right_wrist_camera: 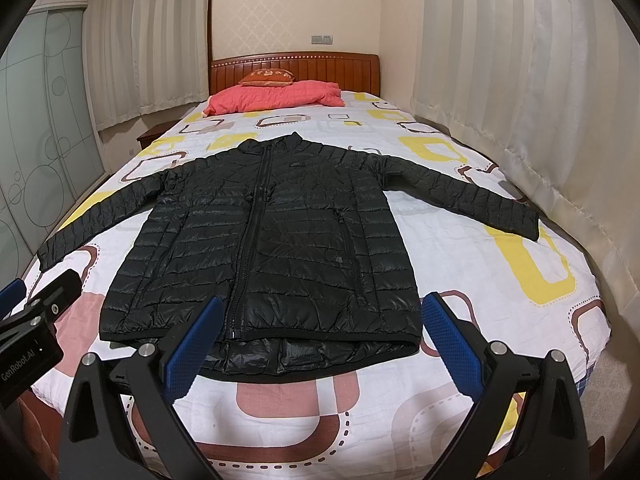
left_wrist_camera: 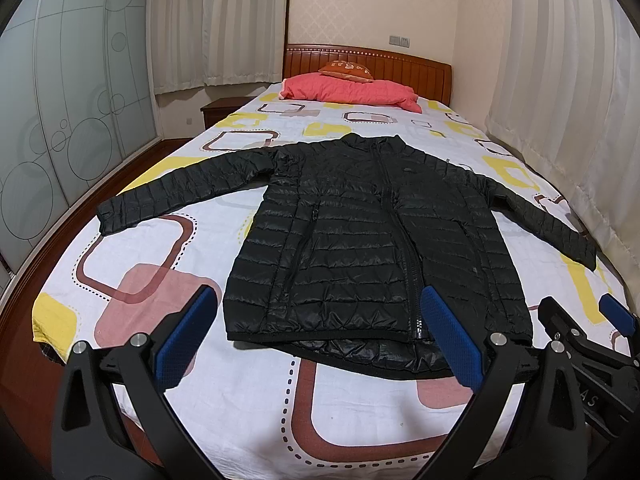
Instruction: Fold large clothes
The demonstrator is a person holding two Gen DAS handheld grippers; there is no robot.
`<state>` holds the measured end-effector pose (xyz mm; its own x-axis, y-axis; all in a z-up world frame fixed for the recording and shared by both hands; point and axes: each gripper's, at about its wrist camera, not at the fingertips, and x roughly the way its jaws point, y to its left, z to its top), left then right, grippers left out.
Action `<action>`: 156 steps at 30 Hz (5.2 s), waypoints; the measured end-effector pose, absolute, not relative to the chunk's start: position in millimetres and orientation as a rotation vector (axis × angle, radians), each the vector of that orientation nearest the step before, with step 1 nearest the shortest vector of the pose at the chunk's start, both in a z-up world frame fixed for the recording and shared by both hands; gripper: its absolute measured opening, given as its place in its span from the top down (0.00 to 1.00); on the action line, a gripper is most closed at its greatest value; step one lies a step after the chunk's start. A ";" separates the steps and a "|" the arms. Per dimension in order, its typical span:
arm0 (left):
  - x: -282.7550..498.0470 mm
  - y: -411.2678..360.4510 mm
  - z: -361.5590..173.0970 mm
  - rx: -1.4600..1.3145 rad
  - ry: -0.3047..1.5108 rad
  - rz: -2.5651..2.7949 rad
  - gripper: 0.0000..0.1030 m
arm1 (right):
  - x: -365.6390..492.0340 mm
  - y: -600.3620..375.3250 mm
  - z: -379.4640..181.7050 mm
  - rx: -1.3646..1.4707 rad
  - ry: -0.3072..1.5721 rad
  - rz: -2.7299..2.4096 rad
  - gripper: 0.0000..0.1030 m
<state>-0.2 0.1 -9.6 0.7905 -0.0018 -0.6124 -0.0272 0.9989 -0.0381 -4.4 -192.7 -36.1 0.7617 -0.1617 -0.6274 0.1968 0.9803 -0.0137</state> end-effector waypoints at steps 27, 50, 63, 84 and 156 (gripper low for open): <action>89.9 41.6 -62.5 -0.166 0.814 0.064 0.02 | 61.5 -239.1 -77.7 0.199 0.765 -0.181 0.05; 239.4 229.3 -170.0 -0.647 0.850 0.472 0.09 | 141.1 -591.7 -186.7 0.993 0.456 -0.591 0.30; 241.1 231.0 -165.8 -0.615 0.748 0.543 0.06 | 156.3 -644.3 -185.6 0.995 0.290 -0.729 0.79; 240.5 250.3 -172.4 -0.518 0.727 0.580 0.06 | 333.6 -329.4 -57.8 0.414 0.441 -0.167 0.81; 249.9 244.4 -184.1 -0.442 0.746 0.596 0.02 | 436.9 -339.4 -170.5 0.047 0.894 -0.316 0.50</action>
<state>249.9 244.4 -184.1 0.5843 0.3418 -0.7360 -0.6425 0.7489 -0.1623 436.9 -339.4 -170.5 0.5833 -0.2506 -0.7726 0.2899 0.9528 -0.0901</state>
